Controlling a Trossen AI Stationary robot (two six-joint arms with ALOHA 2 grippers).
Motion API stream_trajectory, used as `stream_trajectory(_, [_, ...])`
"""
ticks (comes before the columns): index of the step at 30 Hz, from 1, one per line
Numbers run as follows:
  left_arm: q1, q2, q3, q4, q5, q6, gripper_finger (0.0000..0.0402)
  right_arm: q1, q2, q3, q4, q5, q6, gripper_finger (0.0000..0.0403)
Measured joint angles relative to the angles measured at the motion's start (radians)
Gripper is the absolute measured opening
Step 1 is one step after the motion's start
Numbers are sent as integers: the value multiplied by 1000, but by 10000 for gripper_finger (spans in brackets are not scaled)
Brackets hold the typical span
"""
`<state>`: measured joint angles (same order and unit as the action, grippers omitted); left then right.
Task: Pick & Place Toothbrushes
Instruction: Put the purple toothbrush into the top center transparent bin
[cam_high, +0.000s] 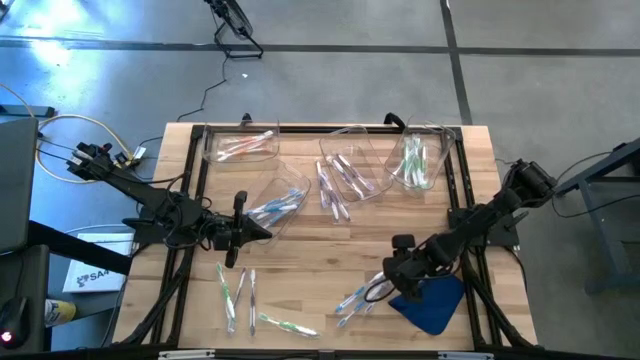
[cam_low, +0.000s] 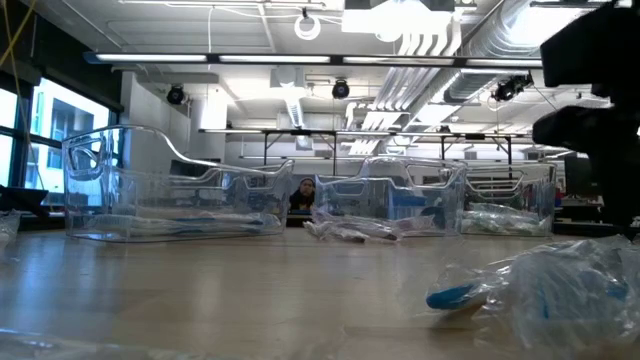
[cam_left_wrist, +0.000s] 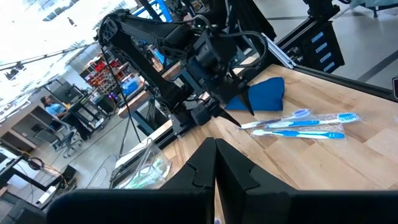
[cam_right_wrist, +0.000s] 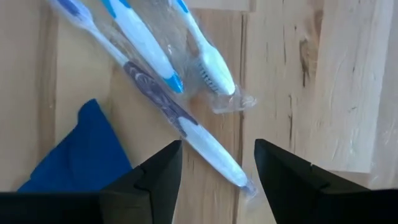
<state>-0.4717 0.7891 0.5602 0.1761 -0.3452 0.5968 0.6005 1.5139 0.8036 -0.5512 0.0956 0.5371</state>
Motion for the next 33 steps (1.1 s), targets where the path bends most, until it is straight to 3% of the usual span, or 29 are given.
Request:
stream_trajectory(5, [0, 0, 0, 0, 0, 0, 0, 0, 0, -50, 78, 9, 39, 195])
stream_trajectory(25, [0, 0, 0, 0, 0, 0, 0, 2, -3, -146, 115, -1, 36, 194])
stream_trajectory(33, [0, 0, 0, -1, 0, 0, 0, 2, -2, -148, 125, 7, 38, 138])
